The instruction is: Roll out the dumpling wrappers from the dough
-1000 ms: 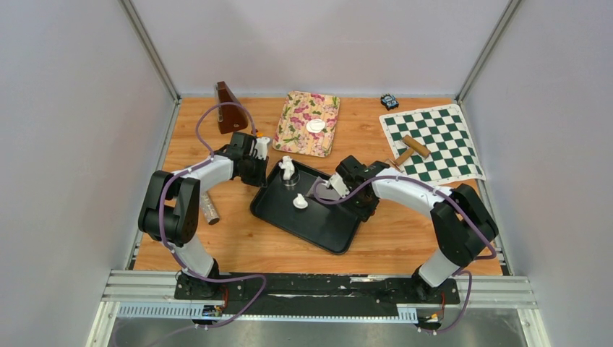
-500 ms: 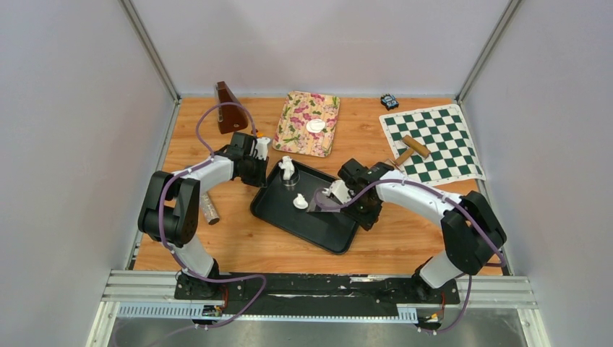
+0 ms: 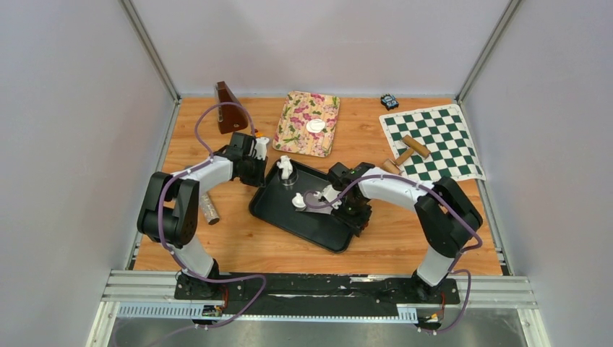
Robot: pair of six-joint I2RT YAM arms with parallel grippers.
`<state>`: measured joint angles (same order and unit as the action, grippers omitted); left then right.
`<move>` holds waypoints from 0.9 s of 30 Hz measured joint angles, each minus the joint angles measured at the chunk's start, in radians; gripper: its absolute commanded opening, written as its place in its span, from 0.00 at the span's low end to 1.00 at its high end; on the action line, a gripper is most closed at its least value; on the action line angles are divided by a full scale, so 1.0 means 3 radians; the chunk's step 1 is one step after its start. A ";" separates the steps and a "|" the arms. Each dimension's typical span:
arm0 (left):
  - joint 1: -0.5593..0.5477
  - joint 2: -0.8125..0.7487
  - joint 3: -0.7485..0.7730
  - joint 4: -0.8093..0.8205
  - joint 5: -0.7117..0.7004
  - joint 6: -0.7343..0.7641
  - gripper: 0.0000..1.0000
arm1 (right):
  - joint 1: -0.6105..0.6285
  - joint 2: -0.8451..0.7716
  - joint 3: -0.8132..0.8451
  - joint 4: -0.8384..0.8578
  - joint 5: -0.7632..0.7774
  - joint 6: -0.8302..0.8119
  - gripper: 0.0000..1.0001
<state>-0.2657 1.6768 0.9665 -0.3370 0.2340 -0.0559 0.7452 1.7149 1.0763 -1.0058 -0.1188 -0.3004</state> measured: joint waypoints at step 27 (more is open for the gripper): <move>0.0043 -0.0048 -0.0041 0.0045 -0.0161 0.0003 0.00 | 0.0046 0.0181 0.0422 0.0038 0.0323 0.0088 0.00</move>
<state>-0.2527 1.6623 0.9543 -0.3237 0.1856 -0.0551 0.7589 1.7691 1.2030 -0.9943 -0.0219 -0.2741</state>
